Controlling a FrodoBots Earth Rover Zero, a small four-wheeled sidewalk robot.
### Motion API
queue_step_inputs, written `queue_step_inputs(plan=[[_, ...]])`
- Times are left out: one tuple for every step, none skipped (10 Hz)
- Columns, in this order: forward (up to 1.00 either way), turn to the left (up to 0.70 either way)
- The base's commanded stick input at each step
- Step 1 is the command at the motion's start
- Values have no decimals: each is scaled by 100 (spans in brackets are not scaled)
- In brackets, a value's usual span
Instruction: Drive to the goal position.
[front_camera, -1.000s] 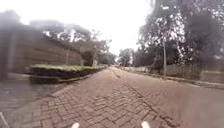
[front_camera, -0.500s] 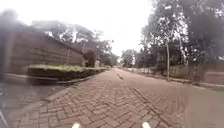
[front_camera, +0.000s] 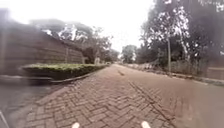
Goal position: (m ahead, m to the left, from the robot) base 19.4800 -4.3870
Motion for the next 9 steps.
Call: queue_step_inputs(plan=[[50, 0], [50, 0], [50, 0], [50, 0], [50, 0], [50, 0], [50, 0], [50, 0], [50, 0]])
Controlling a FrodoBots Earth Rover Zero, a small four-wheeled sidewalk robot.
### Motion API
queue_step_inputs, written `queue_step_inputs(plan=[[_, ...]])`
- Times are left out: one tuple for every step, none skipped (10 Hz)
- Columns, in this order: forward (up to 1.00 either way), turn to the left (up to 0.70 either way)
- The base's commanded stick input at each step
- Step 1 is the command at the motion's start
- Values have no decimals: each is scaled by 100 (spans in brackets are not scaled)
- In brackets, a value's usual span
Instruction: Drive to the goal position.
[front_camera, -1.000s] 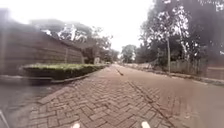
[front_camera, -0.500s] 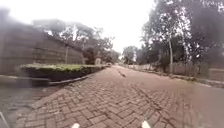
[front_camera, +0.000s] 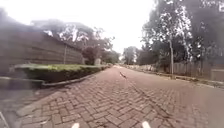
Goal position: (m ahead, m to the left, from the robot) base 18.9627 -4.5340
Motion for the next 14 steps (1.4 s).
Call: queue_step_inputs(plan=[[50, 0], [50, 0], [50, 0], [50, 0], [50, 0], [50, 0], [50, 0], [50, 0], [50, 0], [50, 0], [50, 0], [50, 0], [50, 0], [50, 0]])
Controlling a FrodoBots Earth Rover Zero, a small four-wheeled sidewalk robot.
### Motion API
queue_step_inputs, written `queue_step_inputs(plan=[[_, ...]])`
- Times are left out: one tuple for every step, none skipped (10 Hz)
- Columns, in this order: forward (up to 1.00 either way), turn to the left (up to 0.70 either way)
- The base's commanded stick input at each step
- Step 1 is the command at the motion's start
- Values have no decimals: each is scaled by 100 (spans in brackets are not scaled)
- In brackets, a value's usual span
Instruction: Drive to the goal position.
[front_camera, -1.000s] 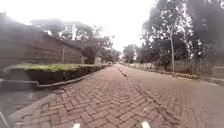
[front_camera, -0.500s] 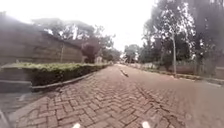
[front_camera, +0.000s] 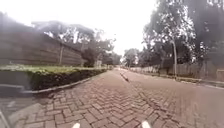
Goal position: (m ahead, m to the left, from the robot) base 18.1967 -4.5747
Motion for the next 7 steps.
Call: queue_step_inputs(plan=[[50, 0], [50, 0], [50, 0], [50, 0], [50, 0], [50, 1], [50, 2]])
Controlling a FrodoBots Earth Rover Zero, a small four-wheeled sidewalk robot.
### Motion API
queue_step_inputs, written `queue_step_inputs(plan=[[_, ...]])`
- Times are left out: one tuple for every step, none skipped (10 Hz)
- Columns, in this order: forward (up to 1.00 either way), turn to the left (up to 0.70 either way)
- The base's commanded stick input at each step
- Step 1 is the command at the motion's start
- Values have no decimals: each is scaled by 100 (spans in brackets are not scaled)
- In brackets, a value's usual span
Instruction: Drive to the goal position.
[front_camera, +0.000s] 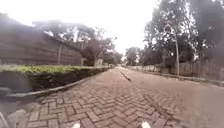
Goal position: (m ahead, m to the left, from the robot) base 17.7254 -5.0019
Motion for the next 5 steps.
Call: queue_step_inputs(plan=[[50, 2], [50, 7], [50, 6], [50, 3], [50, 0]])
